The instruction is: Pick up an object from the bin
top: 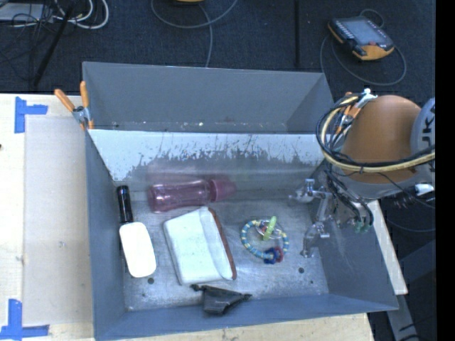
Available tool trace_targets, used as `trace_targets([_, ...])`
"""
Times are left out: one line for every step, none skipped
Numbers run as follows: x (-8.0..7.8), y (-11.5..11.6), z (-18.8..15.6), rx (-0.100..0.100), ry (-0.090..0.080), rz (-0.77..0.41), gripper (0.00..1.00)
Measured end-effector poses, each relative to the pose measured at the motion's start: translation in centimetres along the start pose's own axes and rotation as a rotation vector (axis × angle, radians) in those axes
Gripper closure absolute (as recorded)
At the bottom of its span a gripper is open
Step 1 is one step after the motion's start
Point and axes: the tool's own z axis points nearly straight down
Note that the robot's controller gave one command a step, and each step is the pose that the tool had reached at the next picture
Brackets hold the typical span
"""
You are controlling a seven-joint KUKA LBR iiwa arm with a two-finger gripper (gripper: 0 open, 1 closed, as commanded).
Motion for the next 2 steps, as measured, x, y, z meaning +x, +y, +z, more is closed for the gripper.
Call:
trace_targets([0.5, 1.3, 0.9, 0.000, 0.000, 0.192, 0.00])
trace_targets([0.5, 3.3, 1.8, 0.001, 0.003, 0.057, 0.00])
